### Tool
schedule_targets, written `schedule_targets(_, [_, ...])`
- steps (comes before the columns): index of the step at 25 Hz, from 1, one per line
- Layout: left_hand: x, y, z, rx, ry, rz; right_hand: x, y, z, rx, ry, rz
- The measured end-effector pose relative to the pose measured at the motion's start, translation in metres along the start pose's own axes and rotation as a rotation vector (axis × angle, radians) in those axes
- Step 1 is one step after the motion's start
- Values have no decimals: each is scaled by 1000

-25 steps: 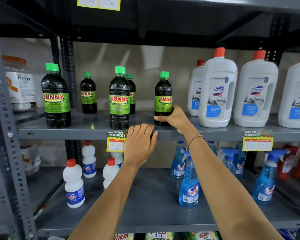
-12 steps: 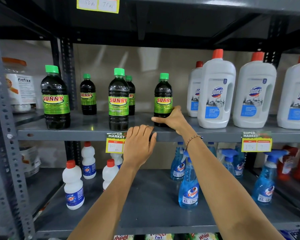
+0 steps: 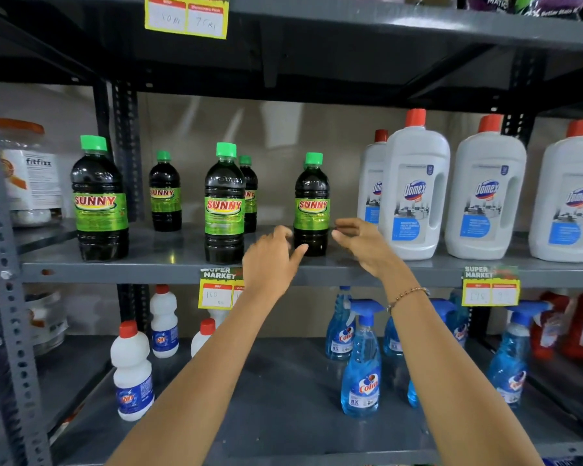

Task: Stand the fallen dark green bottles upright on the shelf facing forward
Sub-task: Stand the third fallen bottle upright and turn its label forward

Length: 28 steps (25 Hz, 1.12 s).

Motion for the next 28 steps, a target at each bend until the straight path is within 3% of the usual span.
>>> schedule_targets(3, [-1,19,21,233,-291,-143,3,-1,5,-5,2,-18])
schedule_targets(6, [-4,31,30,309,-401,-158,1,4,12,27,-28,3])
schedule_targets(17, [12,27,31,234,-607,-196,8,-6,8,0,-120,-95])
schedule_targets(28, [13,12,8,197,-730,-107,14,-35,0,93,-78,-163])
Point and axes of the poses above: each hand's wrist, its own y-axis towards the middle knuckle, its own z-axis out of the palm, x = y × z, the point moved 9 cm from there along y, towards the middle knuckle, and after that the axes turned 7 degrees about z, right-handed, at the moved point
